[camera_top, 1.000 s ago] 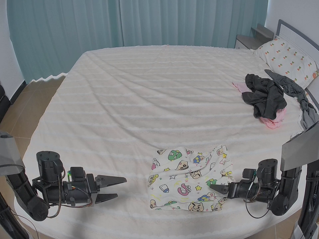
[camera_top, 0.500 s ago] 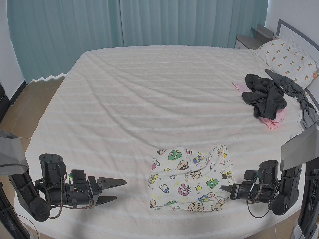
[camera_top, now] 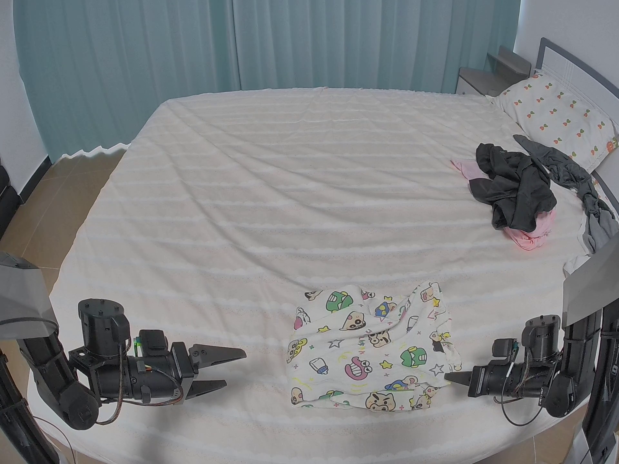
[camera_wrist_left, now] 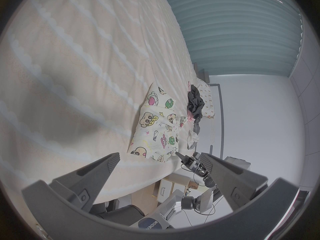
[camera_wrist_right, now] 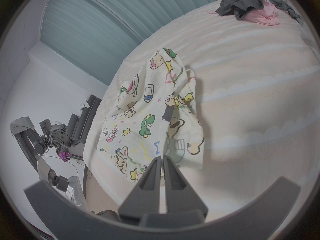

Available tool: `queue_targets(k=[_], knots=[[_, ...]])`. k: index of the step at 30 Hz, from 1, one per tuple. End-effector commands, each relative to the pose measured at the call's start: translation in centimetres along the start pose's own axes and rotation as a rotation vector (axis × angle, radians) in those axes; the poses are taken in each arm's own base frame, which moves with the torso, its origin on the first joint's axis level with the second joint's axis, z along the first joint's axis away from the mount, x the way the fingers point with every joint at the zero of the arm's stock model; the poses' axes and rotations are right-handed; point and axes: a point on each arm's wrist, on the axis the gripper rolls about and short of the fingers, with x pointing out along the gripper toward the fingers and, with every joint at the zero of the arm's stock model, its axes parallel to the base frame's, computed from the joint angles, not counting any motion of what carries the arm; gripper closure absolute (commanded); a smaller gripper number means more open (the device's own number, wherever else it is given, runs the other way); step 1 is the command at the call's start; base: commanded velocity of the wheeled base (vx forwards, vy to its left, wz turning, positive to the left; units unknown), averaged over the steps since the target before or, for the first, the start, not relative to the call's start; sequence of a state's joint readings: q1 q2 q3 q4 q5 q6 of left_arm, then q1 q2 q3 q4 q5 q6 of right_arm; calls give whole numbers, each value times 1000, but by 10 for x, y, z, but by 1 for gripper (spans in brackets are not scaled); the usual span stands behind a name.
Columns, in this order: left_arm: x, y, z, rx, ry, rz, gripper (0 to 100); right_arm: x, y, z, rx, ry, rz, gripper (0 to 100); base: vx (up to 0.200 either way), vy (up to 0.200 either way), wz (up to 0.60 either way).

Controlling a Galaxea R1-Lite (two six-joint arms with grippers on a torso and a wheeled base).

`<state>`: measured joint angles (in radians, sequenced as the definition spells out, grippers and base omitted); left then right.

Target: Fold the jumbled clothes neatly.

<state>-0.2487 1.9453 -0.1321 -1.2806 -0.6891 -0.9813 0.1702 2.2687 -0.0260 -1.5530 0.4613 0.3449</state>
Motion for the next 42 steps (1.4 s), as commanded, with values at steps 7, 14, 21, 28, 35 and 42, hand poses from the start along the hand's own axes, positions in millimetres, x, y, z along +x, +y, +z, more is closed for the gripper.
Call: queue_targets(k=[7,14,21,28,35,42], knots=[[1,0,1,0,-1,0,0,7,0,10,-23,-50,19,100,0,0,0],[1,0,1,0,-1,0,0,16,0,15,-36,-62,37,0,0,0,0],[1,0,1,1,-1,-1,0,25,2,18,-52,-68,61,0,0,0,0],[1,0,1,0,-1,0,0,34,11,10,-75,-25,94,0,0,0,0],[1,0,1,1,-1,-1,0,45,9,11,-70,-23,101,100,0,0,0],[1,0,1,1,-3,0,0,47,7,10,-40,-18,98,100,0,0,0]])
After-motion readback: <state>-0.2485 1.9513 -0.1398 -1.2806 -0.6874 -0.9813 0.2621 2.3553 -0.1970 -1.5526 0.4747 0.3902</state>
